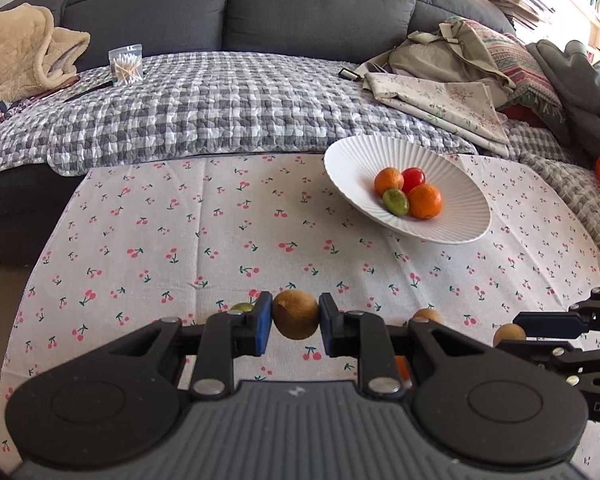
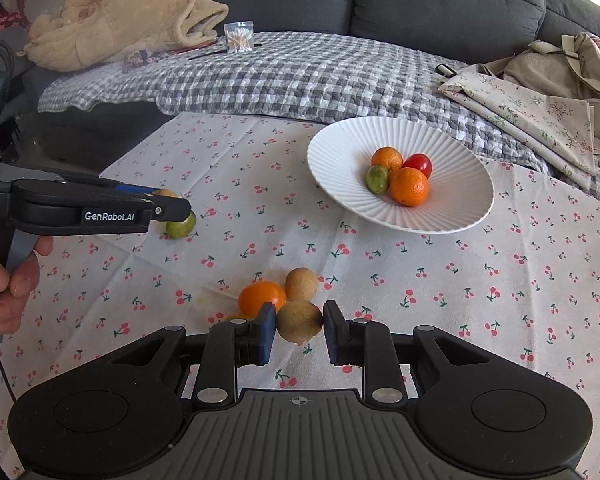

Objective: Organize fruits
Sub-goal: 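Lift the kiwis and carry them over the white bowl with both tools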

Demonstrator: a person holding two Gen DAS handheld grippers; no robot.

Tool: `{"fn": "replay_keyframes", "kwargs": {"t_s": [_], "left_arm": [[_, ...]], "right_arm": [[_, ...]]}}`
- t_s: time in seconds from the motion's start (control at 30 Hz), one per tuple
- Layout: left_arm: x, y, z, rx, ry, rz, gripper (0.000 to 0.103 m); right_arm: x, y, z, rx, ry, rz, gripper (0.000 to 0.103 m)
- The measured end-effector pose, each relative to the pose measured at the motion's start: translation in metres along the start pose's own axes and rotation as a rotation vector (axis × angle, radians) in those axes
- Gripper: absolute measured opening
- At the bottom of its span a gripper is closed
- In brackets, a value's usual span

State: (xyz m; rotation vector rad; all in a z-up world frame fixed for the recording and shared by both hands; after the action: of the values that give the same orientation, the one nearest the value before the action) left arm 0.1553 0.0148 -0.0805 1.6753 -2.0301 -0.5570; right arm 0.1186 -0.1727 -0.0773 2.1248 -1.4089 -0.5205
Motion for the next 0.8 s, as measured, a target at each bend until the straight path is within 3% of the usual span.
{"fn": "replay_keyframes", "kwargs": {"t_s": [0.4,0.8], "left_arm": [[0.008,0.006,-0.013,0.063,-0.026,0.017,0.023],[0.032,-0.012,-0.038,0.146,-0.118,0.06,0.023]], "right_arm": [[0.019,0.019,-0.019,0.074,-0.053,0.005,0.024],[0.062,0.024,-0.048,0.174,-0.115,0.041,0.024]]}}
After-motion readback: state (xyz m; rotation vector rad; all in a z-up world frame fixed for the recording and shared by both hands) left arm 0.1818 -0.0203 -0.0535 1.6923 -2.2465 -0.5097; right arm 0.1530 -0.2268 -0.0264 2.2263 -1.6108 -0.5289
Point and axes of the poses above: each gripper's, at about its wrist camera, not at the fingertips, and y roughly against the way its jaws point, x to its right, z to its underside, the point moved 3 cm from there along -y, roughly the way its jaws point, and after that the axes turned 8 degrees about x, right-handed, at the moved point
